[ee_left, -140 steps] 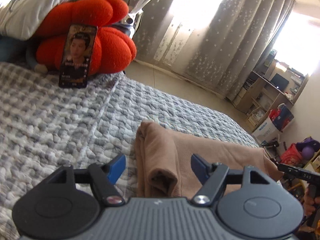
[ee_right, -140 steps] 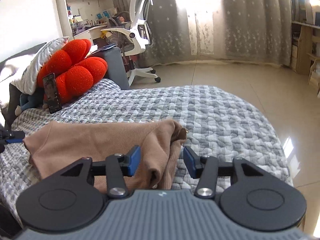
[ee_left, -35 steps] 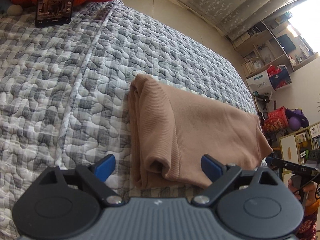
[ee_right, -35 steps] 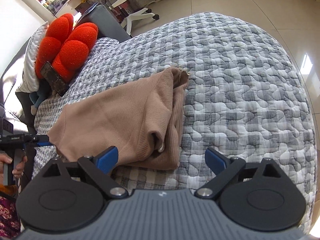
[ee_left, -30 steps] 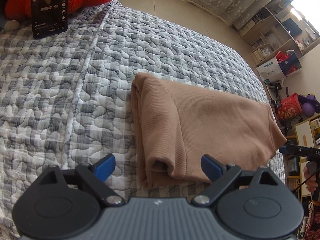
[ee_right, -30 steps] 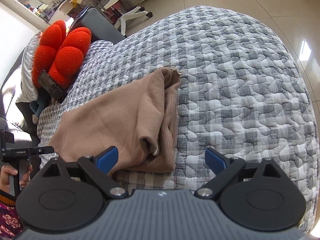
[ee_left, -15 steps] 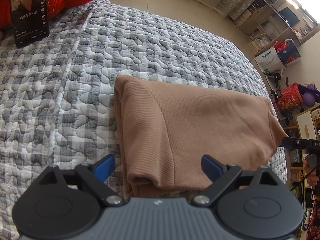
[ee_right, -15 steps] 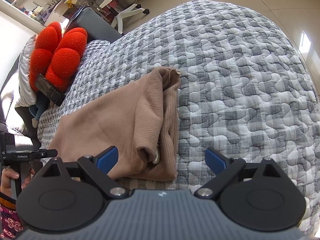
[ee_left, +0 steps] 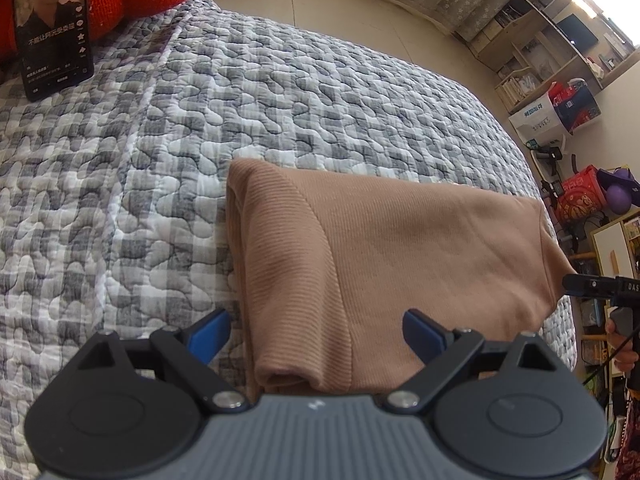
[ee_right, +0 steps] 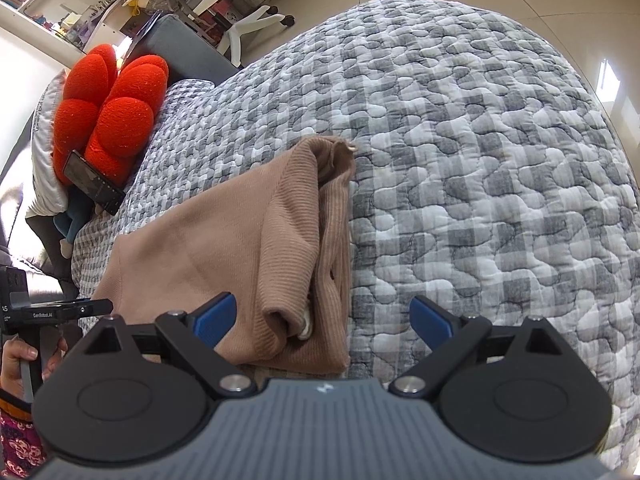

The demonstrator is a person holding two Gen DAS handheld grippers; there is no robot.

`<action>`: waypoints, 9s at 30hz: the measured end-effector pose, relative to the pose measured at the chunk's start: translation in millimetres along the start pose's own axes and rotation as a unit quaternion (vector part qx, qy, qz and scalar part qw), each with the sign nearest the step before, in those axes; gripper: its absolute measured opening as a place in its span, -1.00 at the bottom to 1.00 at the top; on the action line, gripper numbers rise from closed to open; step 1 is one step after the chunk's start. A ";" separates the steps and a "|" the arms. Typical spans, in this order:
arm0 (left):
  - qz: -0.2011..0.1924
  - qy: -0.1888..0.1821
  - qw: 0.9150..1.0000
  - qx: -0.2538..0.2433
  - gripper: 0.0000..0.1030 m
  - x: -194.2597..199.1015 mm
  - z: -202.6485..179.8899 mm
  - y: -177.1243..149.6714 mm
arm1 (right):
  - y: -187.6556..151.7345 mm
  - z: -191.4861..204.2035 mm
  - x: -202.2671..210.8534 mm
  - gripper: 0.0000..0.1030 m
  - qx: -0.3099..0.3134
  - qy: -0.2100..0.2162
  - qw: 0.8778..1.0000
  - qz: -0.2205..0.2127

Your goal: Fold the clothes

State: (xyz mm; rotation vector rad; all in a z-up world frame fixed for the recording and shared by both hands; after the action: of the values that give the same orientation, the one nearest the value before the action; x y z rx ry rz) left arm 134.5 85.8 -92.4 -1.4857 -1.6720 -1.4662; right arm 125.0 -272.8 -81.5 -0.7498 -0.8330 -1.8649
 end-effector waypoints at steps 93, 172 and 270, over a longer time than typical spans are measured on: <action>-0.171 -0.102 0.965 0.169 -0.48 -0.6 41.5 -36.2 | 2.3 48.0 18.6 0.25 0.102 -0.014 0.978 -0.179; -0.189 -0.098 0.960 0.181 -0.54 18.9 27.3 -38.2 | -3.4 28.5 -11.4 -0.47 0.035 0.024 0.991 -0.124; -0.478 0.228 0.733 0.426 -0.58 365.9 224.4 -394.4 | -239.0 556.4 -224.3 -0.49 0.385 0.266 0.879 0.090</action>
State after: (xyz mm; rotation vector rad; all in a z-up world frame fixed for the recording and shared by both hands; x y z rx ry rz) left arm -268.9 498.1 -8.3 0.3077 -2.3521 -0.9795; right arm 75.4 364.0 13.4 0.1830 -0.9853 -1.2902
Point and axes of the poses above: each gripper's, at about its wrist camera, not at the fingertips, and x roughly against the way its jaws point, z to its left, y to its top, the point moved 8 cm from there along -x, roughly the way its jaws point, and after that the axes turned 9 degrees about -x, right-handed, at the moved point
